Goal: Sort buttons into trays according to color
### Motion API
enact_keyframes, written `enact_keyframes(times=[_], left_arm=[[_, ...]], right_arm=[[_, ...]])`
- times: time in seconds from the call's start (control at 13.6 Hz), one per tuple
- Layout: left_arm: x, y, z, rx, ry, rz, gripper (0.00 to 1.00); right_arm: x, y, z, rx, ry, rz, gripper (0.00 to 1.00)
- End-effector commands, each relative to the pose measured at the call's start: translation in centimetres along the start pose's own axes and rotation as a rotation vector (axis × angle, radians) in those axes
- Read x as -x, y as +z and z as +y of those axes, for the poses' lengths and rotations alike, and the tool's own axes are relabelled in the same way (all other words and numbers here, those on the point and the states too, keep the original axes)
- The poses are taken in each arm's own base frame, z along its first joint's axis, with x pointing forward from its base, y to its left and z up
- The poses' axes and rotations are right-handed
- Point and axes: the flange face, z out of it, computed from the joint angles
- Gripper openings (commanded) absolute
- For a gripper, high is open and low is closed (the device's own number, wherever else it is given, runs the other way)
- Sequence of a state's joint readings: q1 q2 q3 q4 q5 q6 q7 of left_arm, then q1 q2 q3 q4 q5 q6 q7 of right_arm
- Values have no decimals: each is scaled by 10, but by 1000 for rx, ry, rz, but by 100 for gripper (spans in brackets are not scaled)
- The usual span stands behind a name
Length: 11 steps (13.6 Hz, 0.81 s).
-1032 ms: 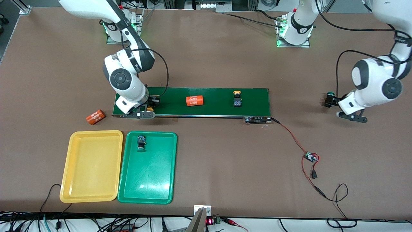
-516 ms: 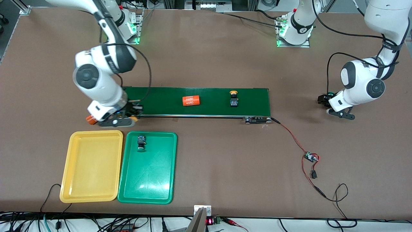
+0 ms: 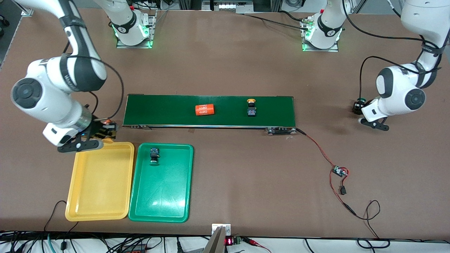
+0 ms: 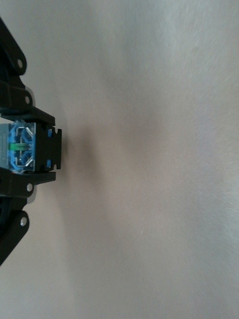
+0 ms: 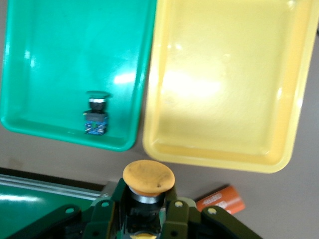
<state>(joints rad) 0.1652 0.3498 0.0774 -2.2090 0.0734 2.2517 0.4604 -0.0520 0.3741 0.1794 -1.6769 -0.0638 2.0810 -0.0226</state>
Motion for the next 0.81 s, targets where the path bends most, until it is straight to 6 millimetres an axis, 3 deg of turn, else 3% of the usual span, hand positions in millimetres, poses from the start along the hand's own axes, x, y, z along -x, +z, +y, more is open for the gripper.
enact_keyframes(times=[0.0,0.15,0.29,0.59,0.74], left_arm=[[-28,-74,16,14,50,-30,10],[-48,-104,45,59,28,-9,10],[-67,-117,91,94,-12,6,10],[-96,-133,202,149,-147,41,11],[-105,-134,256,155,-196,71,11]], right_arm=[[-25,15,31,-9,-57,8,21],[-29,47,57,6,-53,-15,21],[-30,81,84,32,-43,-30,21],[-29,118,97,40,-30,-33,24],[-30,129,99,42,-32,-27,30]])
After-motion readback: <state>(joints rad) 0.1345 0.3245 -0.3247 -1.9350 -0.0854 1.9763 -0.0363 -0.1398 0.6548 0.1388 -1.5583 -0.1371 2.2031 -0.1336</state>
